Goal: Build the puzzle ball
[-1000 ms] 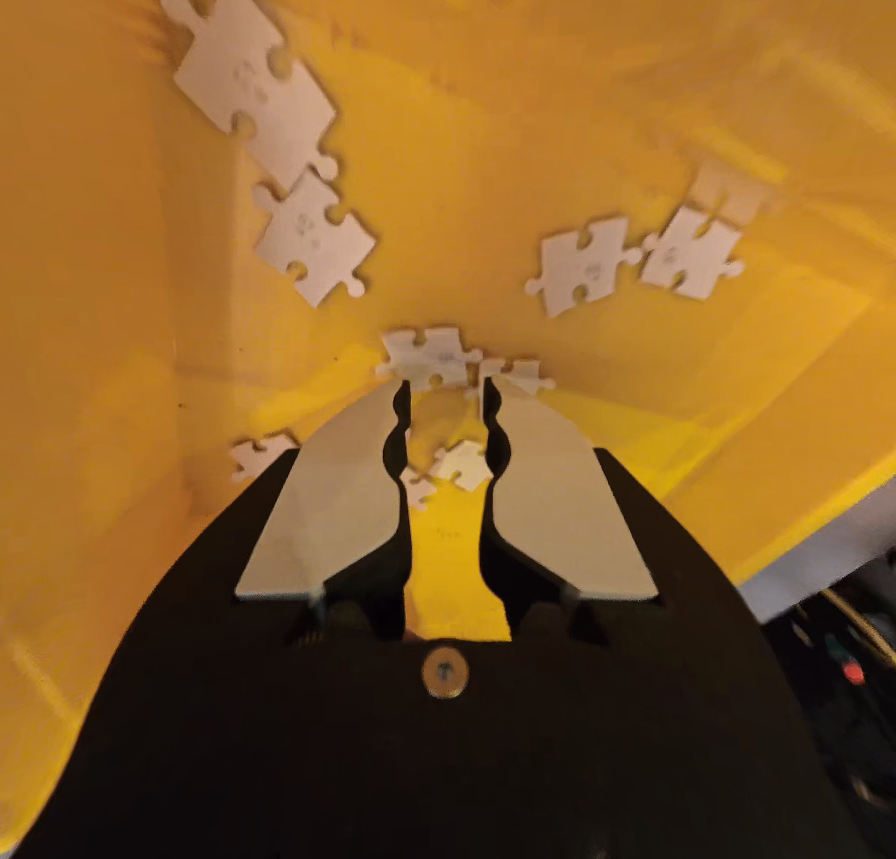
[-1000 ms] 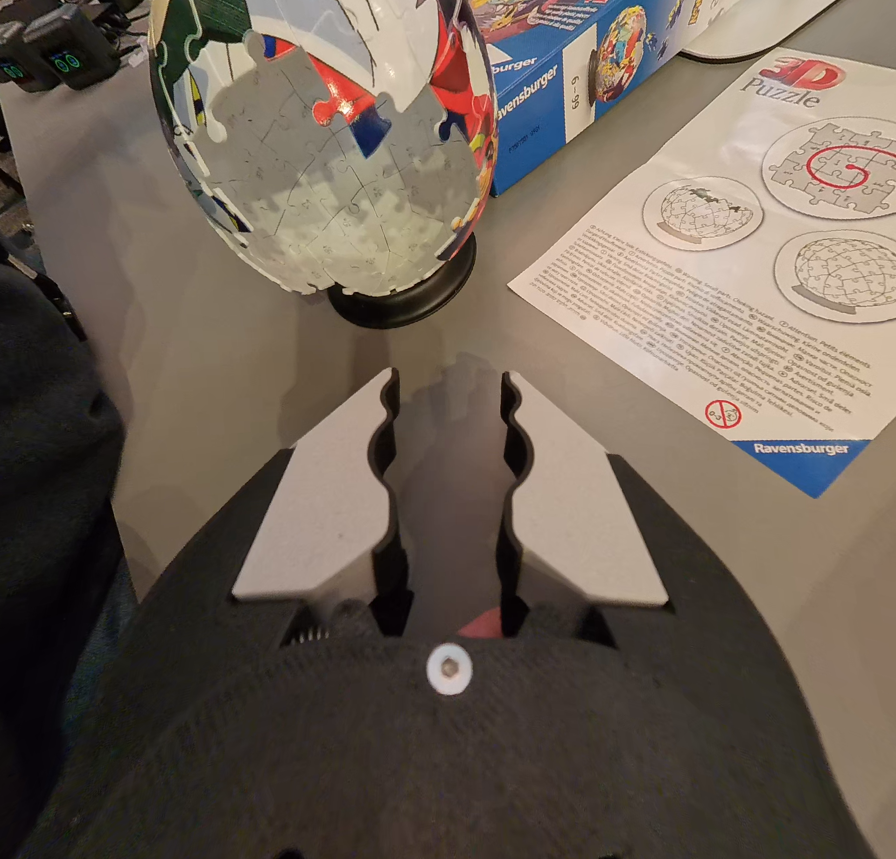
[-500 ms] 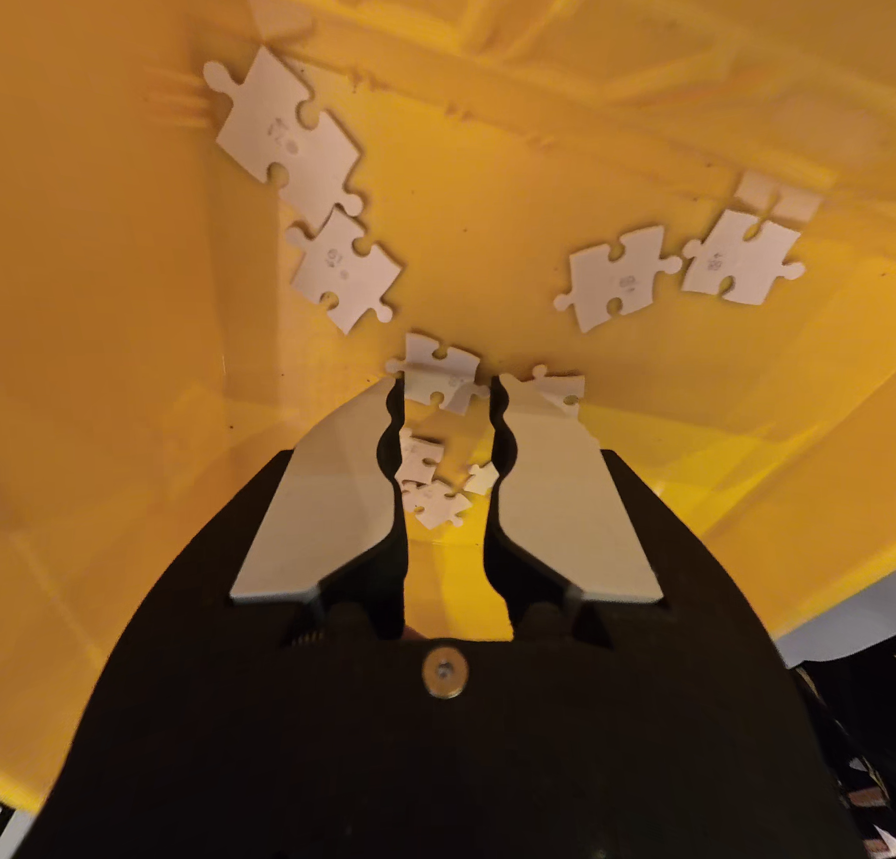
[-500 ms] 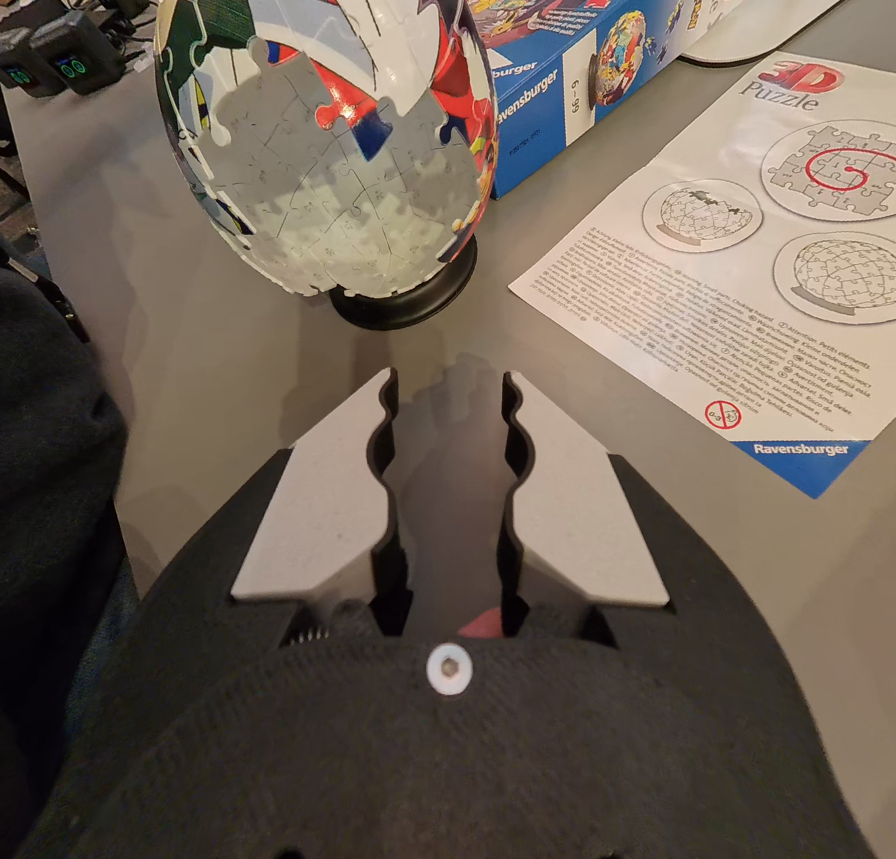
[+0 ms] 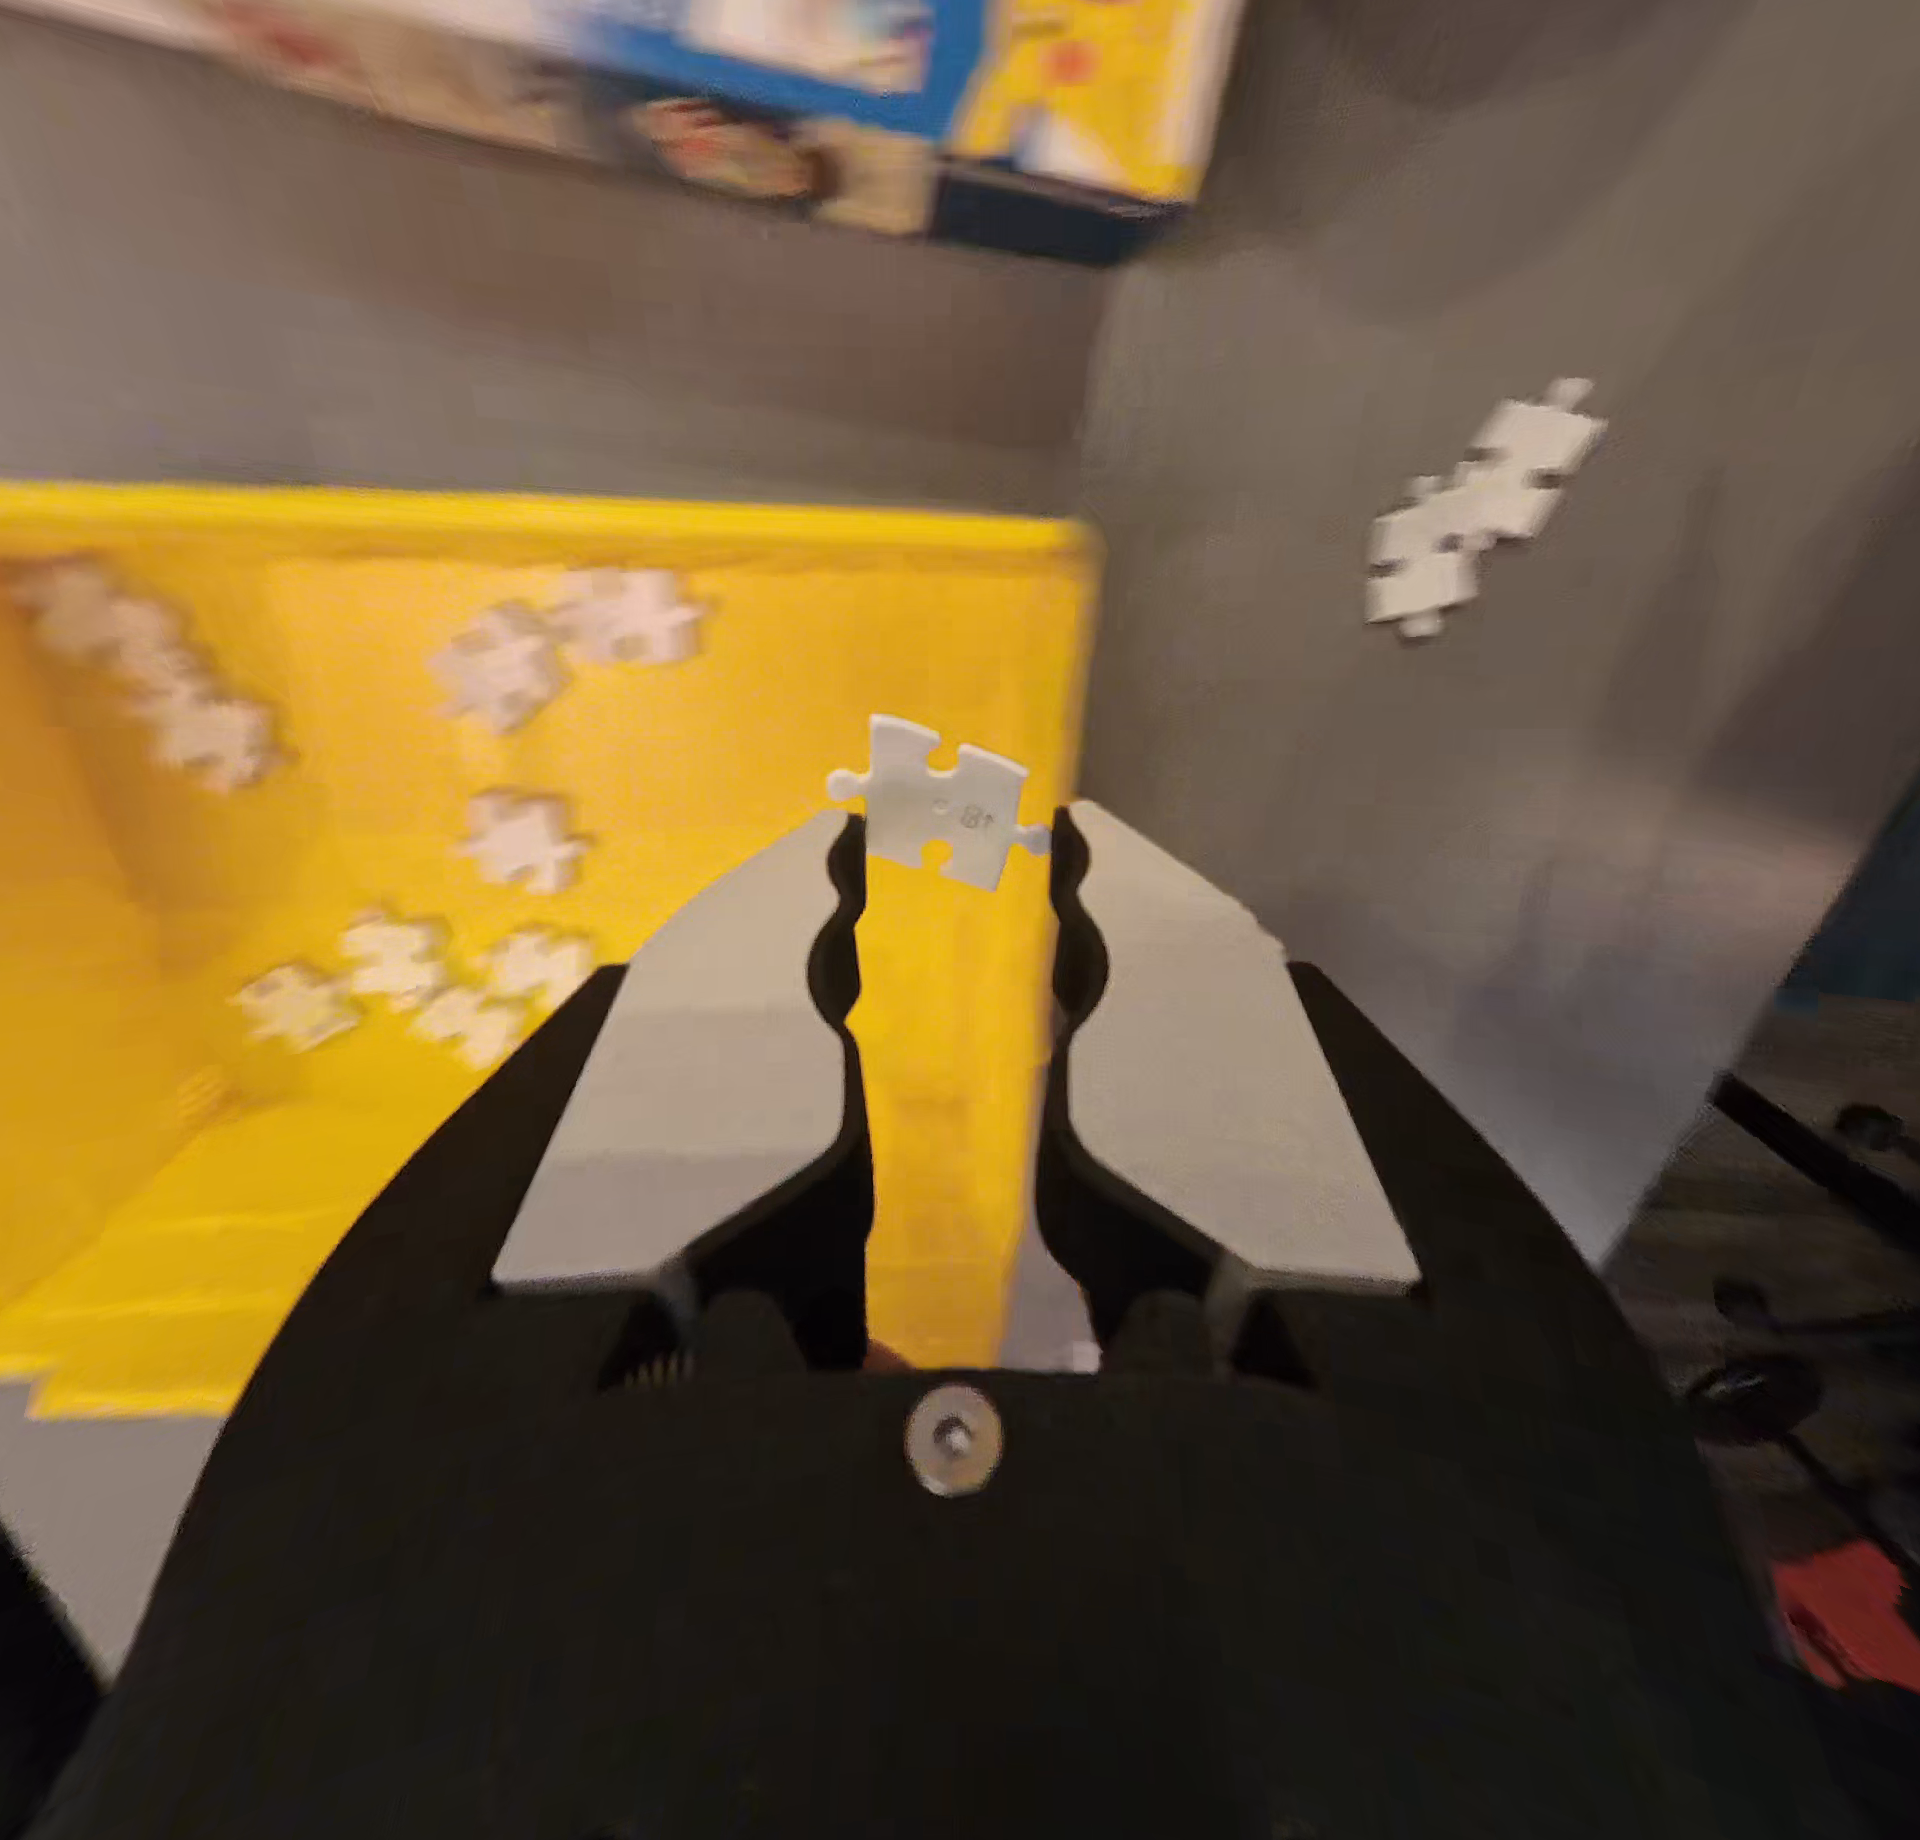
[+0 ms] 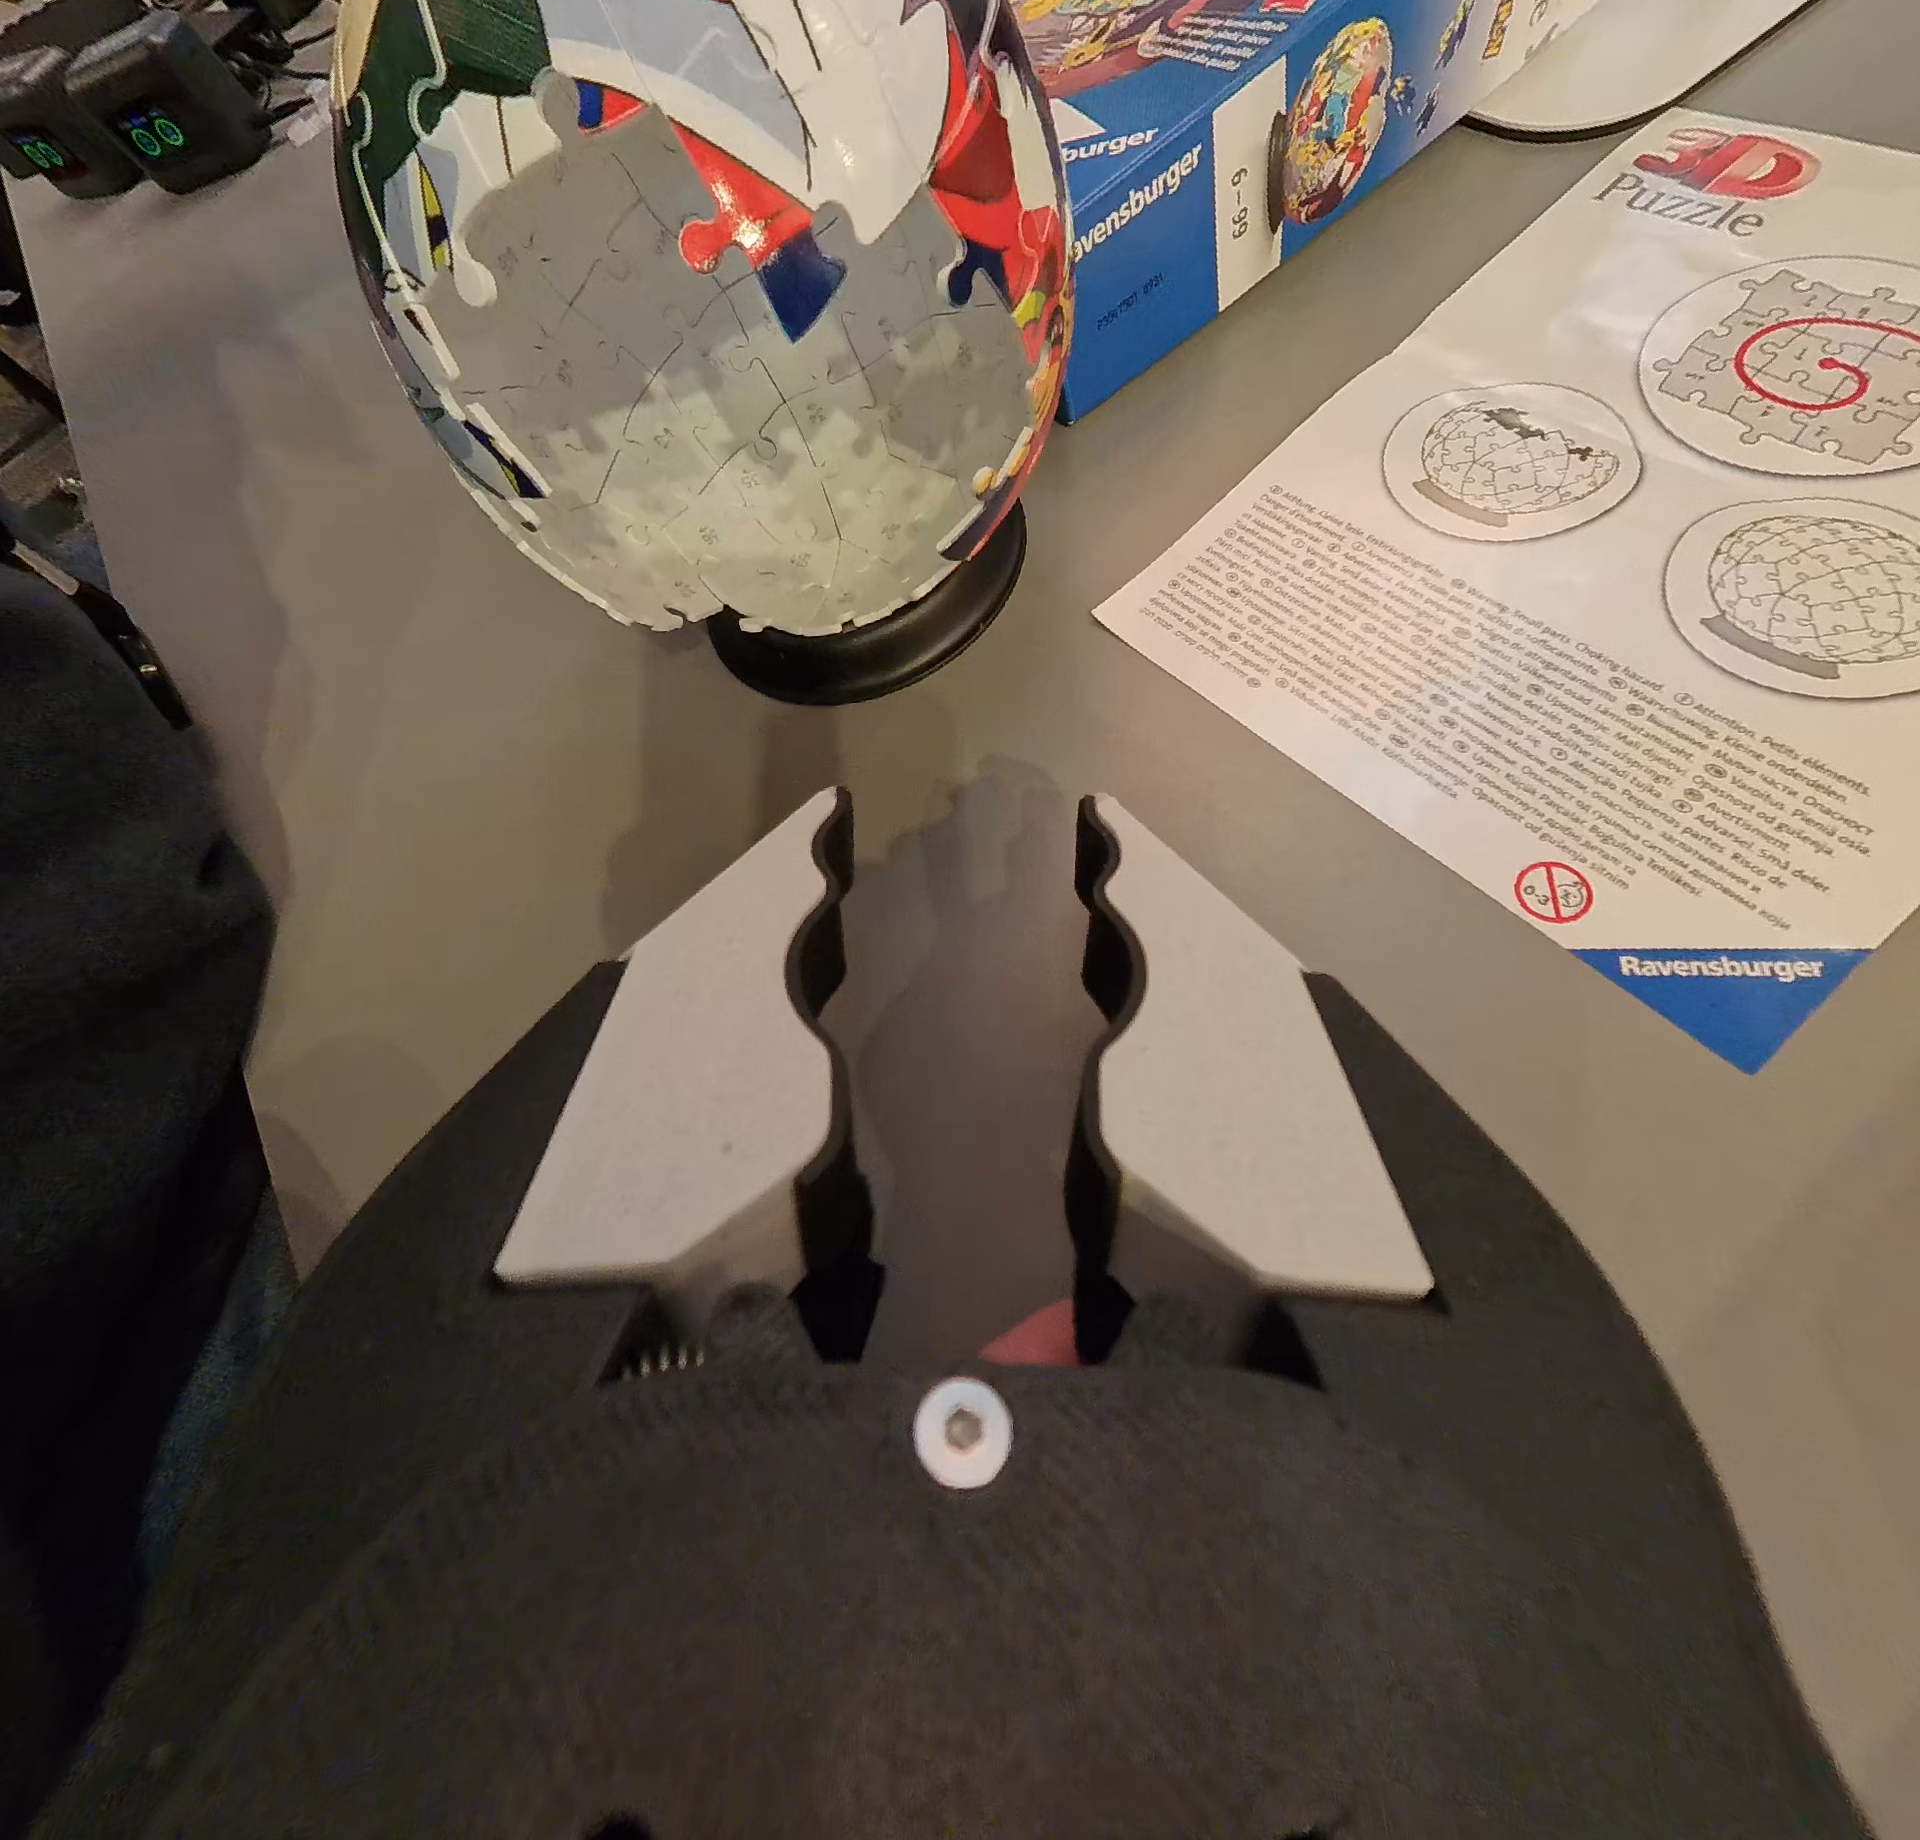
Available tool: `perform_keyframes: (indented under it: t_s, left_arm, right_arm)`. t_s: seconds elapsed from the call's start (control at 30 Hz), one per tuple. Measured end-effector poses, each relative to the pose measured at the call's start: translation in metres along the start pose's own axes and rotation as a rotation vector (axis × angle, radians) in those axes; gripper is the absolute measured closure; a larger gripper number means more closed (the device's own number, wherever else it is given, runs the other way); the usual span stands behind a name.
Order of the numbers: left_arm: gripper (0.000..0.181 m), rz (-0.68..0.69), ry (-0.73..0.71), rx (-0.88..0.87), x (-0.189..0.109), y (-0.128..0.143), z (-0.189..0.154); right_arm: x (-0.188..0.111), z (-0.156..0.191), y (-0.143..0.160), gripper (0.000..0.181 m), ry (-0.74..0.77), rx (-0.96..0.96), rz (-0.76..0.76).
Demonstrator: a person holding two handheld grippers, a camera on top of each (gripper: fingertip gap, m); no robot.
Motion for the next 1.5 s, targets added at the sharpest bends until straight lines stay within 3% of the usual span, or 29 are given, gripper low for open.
perform_keyframes:
  t_s: [0.03,0.13,0.27,0.33,0.5,0.63,0.8,0.93,1.07,1.5]
  left_arm:
    - [0.147,0.014,0.028,0.022,0.01,0.003,-0.023]
    - [0.148,0.017,0.094,0.028,0.045,0.008,-0.073]
    - [0.147,0.015,0.194,-0.016,0.086,0.015,-0.11]
    - [0.147,-0.01,0.205,-0.041,0.095,0.013,-0.116]
    - [0.122,-0.041,0.223,-0.066,0.09,0.014,-0.118]
    - [0.129,-0.115,0.143,-0.093,0.053,0.012,-0.09]
    - [0.133,-0.153,-0.158,-0.184,-0.004,0.024,0.009]
    - [0.139,-0.149,-0.263,-0.243,-0.025,0.036,0.08]
    - [0.141,-0.111,-0.279,-0.244,-0.02,0.042,0.115]
    - [0.145,0.119,-0.266,-0.135,0.031,0.06,0.153]
  right_arm:
    - [0.0,0.0,0.0,0.14,0.0,-0.002,0.001]
    - [0.0,0.0,0.0,0.14,0.002,-0.007,0.001]
    - [0.0,0.001,0.0,0.14,0.0,-0.008,0.001]
    - [0.0,0.001,0.0,0.14,0.001,-0.01,0.001]
    - [0.0,0.001,0.0,0.14,0.0,-0.008,0.001]
    - [-0.001,0.001,0.0,0.14,0.0,-0.006,0.0]
    - [-0.001,0.0,0.0,0.14,0.003,-0.008,0.0]
    - [0.0,0.0,0.0,0.141,0.007,-0.008,0.004]
    - [0.0,0.0,0.001,0.141,0.009,-0.005,0.01]
    - [0.002,-0.003,0.003,0.143,0.025,0.007,0.03]
Point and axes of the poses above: each gripper's, where its closed fingertips meet, x out along the fingers, y out of its underside, z = x × y across the jaws, the point moved 3 cm from there along -x, back along the fingers, and after that the axes turned 12 degrees about -x, right-handed, at the moved point
